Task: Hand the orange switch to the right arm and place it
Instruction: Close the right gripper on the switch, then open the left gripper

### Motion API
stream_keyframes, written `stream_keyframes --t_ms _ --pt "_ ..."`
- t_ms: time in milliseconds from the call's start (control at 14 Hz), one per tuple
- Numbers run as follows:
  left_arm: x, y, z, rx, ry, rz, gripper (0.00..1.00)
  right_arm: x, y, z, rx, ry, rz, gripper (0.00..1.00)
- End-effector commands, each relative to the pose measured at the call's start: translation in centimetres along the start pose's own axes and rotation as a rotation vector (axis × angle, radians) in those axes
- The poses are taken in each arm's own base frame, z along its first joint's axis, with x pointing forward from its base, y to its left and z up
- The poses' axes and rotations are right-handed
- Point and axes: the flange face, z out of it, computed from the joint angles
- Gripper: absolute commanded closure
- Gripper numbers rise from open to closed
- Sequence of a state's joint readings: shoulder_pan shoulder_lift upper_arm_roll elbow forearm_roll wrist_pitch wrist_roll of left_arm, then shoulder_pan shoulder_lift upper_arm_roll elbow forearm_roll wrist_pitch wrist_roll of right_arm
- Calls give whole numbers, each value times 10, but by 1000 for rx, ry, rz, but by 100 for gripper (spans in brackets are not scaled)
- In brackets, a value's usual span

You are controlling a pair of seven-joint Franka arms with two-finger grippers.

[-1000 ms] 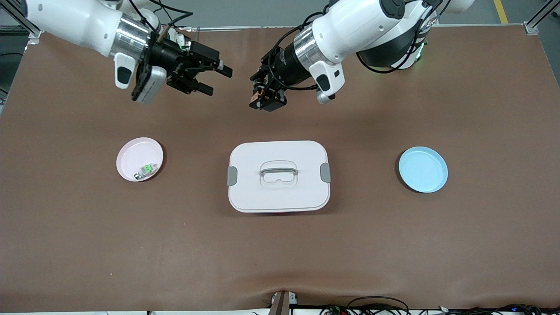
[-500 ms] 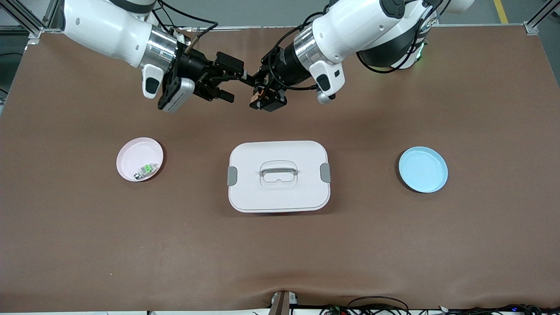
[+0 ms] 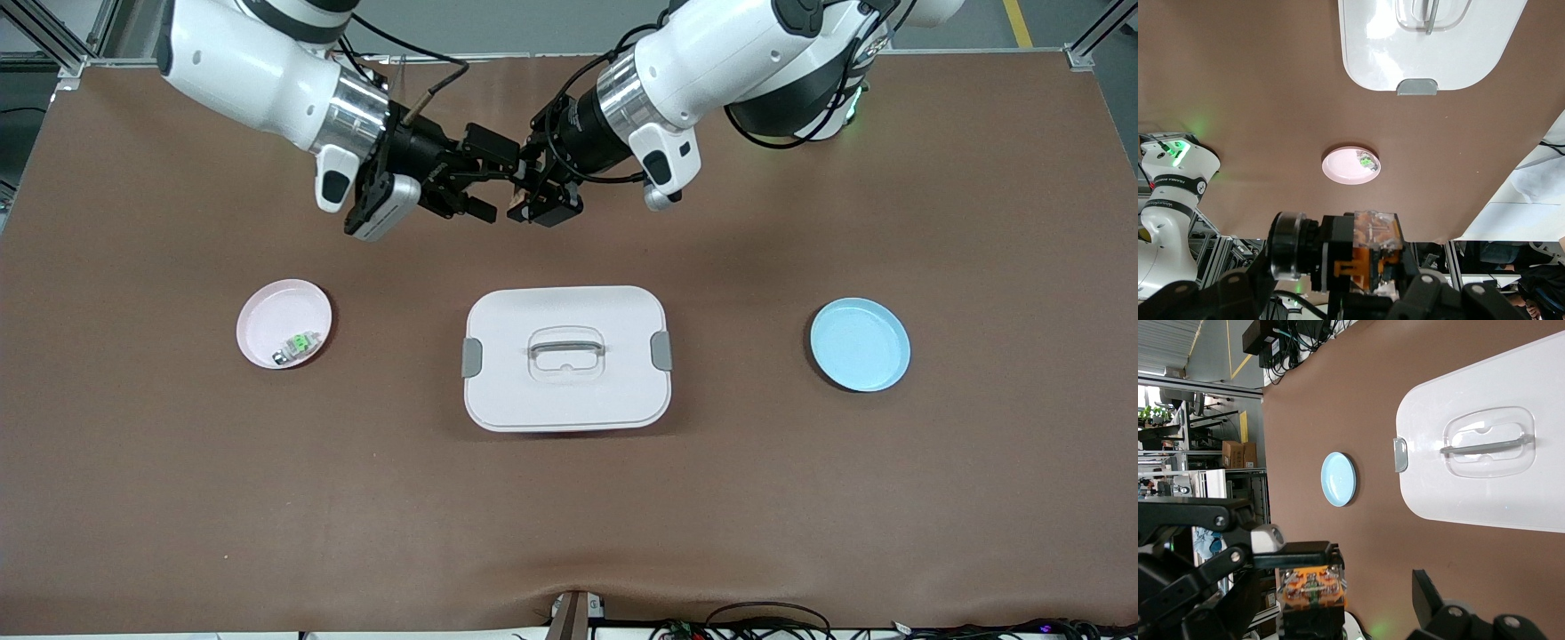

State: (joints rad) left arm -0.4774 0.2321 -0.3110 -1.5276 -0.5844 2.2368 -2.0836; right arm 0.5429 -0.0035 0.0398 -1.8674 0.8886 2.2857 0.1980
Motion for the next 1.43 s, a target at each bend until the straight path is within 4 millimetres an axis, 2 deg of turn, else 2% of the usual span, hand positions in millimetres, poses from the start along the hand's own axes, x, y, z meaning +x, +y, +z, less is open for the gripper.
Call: stream_keyframes --t_ms 0,71,286,357,429,786,1000,1071,1214,1286,1357 --pt "-6 0 -2 -17 1 3 82 5 -10 2 3 8 4 3" --pt "-6 0 -2 -17 1 4 82 6 -9 2 2 7 5 11" --pt "-6 1 -3 -18 1 5 82 7 -11 0 3 9 -4 53" --pt "-5 2 -3 -19 1 5 82 7 -11 0 2 6 -7 73" --pt "-5 2 -3 -19 1 7 82 6 -12 -2 4 5 -3 100" --pt "-5 2 -3 -19 2 7 81 6 -13 -1 2 2 19 100" --pt "-4 4 -5 -22 1 13 61 6 -13 -1 1 2 15 100" --pt "-4 4 -5 -22 1 13 51 7 -12 -2 -2 4 11 100" --pt "-2 6 -6 -26 2 9 43 7 -9 -3 -36 -22 -7 100" --pt "-2 6 -6 -26 2 9 35 8 -7 -5 -50 -35 -14 100" --pt "-1 7 -7 -28 2 6 23 10 -4 -8 -66 -52 -18 100"
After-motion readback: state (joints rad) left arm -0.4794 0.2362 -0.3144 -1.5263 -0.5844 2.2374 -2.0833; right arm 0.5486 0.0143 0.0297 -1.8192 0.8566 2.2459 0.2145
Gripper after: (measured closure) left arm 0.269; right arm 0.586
